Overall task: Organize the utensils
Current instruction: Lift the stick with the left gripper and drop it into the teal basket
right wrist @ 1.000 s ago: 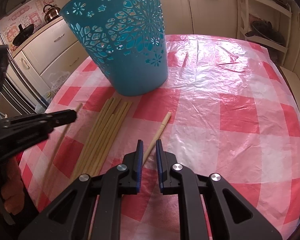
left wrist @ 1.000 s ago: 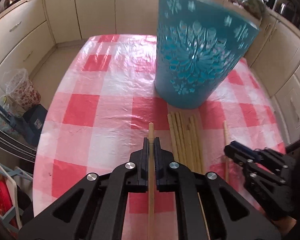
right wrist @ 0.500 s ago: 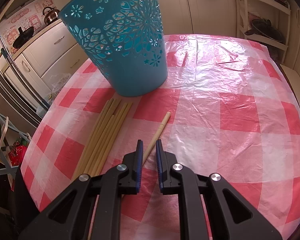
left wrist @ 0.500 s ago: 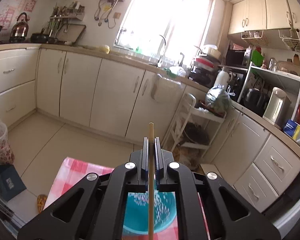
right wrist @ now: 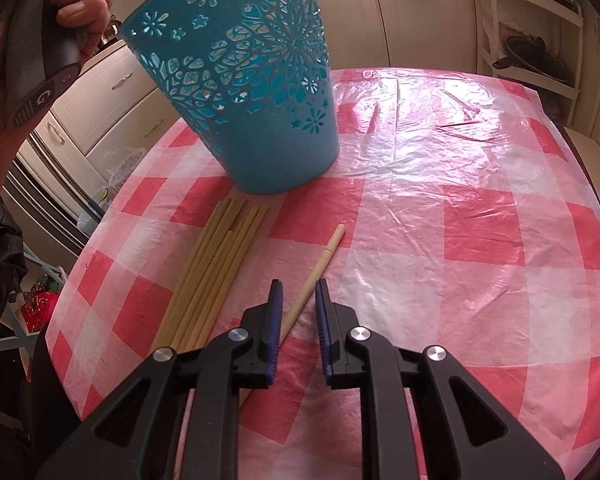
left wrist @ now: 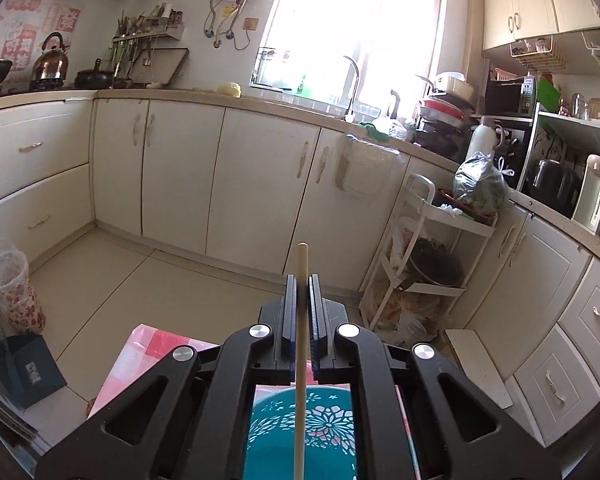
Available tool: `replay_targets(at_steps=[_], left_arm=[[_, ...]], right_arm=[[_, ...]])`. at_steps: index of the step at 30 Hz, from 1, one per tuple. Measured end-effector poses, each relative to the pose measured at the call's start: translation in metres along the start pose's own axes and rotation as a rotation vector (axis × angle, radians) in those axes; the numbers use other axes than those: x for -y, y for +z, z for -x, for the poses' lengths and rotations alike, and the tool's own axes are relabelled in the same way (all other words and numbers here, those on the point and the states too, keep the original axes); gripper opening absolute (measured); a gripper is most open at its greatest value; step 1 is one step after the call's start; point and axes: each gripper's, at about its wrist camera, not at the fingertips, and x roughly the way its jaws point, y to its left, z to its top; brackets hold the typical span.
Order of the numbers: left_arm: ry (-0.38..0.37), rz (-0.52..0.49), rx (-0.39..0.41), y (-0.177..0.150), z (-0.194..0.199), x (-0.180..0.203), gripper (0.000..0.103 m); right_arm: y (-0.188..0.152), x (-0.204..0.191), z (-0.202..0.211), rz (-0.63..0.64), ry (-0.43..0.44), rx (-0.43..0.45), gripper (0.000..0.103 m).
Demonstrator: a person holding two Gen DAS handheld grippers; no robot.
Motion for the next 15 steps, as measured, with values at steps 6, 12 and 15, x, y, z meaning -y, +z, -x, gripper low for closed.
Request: replay_targets(at_steps=[6,12,15], left_arm=[[0.034,-0.050,-0.054,-0.012,-0.003,-0.001,0.005],[0.095,-0.089,-0.142,-0.027,0.005,-0.012,0.046],[0.124,-0.072,-0.122,-0.037,0.033,-0.030,0.063]], right_arm=[[0.000,0.000,0.000,0.002,-0.002,0.000,0.017],[0.001,0.002,-0.001,-0.007,0.014,-0.008,0.017],[0.000,0.003,0.001,-0.002,0.009,-0.010,0.017]])
